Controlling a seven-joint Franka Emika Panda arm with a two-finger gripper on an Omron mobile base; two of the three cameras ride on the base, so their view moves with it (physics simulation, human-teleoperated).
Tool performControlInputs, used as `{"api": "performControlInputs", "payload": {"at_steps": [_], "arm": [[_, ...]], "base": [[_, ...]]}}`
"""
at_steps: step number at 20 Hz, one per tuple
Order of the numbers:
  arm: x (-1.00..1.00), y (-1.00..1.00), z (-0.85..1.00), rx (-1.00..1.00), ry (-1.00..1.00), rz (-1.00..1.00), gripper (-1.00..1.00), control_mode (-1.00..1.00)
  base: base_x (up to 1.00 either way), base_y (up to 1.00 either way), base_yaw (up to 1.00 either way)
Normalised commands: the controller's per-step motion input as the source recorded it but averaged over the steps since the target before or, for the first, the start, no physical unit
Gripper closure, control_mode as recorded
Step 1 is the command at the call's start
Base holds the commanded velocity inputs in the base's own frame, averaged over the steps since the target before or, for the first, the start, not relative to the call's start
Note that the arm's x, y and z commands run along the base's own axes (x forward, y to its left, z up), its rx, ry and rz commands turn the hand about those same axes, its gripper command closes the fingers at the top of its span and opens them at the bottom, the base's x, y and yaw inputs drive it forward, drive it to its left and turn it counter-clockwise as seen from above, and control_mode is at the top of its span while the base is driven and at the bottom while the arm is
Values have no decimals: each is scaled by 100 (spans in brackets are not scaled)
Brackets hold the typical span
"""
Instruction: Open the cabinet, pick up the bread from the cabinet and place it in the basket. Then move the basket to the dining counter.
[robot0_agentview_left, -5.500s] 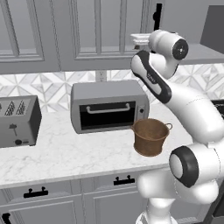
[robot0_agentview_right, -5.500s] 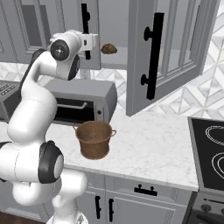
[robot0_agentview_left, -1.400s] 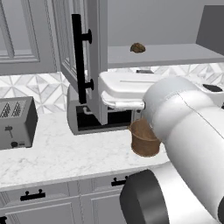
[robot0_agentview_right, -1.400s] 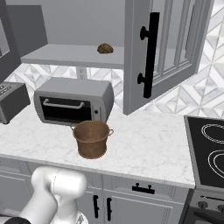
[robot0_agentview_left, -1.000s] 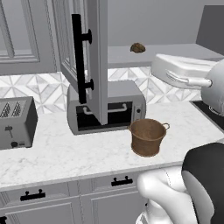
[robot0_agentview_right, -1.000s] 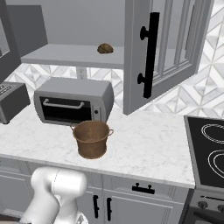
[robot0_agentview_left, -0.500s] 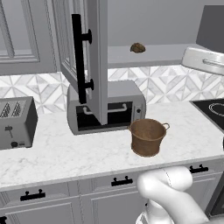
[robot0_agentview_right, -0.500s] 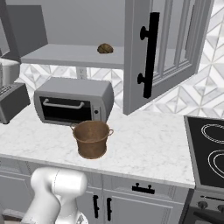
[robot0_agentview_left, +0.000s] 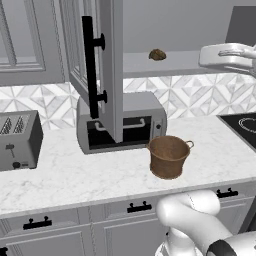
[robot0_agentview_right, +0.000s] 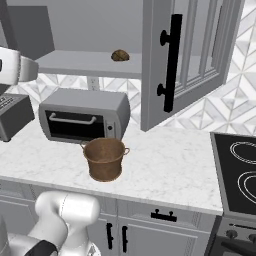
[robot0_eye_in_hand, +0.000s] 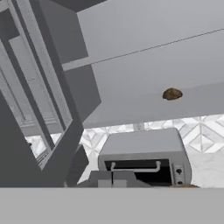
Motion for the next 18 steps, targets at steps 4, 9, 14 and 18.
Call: {"api": "performControlInputs", "payload": {"at_steps": [4,9,14,18], "arm": [[0,-30,0,-13,0,0,100,-100],[18,-4,-11,-25,4,-10,100,-100],[31,-12,-5,-17,5,-8,-100,-100],[28,-34,-8,0,0,0,-100,-100]], "base": [[0,0,0],[0,0,0],[0,0,0],[0,0,0]]}}
